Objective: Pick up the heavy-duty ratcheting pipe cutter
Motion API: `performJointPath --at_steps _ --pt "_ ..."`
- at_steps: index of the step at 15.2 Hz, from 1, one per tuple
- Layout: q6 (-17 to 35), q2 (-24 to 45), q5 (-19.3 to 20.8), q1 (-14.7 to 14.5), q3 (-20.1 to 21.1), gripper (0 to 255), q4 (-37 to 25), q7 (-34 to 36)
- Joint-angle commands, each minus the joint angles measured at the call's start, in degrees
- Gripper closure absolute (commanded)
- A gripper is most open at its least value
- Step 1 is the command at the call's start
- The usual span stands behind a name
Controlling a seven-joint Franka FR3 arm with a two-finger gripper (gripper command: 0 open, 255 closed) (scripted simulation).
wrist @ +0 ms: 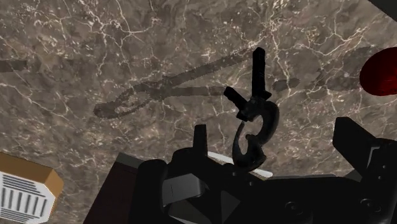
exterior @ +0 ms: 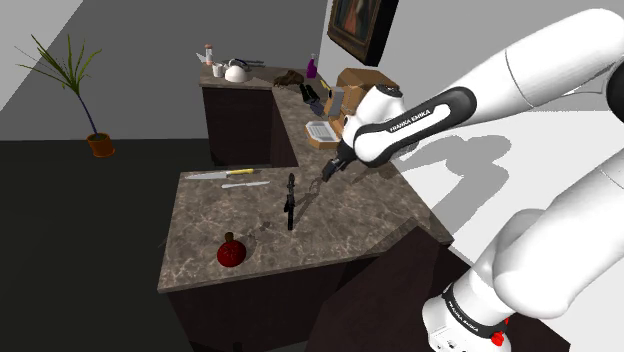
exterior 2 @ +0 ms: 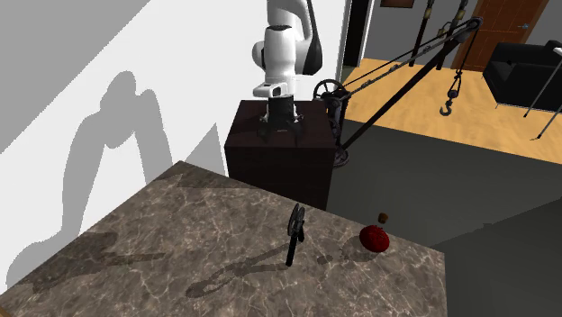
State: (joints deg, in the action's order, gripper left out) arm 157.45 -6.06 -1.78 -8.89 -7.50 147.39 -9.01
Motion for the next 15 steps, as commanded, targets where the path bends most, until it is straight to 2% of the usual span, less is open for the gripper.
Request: performJointPath --at_steps 1,4,8,11,15 --pt "4.49 4.85 -3.71 -1.19 -0.29 0 -0.90 -3.70" --pt "9.57 12.39 -12.10 -1.56 1.12 0 -3.86 -11.63" --pt "14.87 22.25 -22.09 2.66 7.72 0 -9.29 -21.93" --pt "18.29 29.50 -25.03 6.85 13.11 0 -13.98 -26.62" --pt "21.88 39.08 -25.30 10.30 17.74 0 -20.94 -30.26"
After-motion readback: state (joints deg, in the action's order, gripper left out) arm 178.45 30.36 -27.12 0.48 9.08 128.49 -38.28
